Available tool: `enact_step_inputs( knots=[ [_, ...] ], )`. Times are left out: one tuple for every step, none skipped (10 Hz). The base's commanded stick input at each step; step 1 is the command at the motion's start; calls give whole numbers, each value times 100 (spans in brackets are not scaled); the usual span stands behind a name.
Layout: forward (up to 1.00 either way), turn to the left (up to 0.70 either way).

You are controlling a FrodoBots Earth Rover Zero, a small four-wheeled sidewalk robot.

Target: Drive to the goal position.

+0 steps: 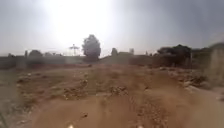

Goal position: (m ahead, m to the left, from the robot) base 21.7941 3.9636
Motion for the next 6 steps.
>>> enact_step_inputs(
  knots=[
    [0,-45],
    [0,-45],
    [0,-45],
    [0,-45],
    [0,-45],
    [0,-45]
  ],
)
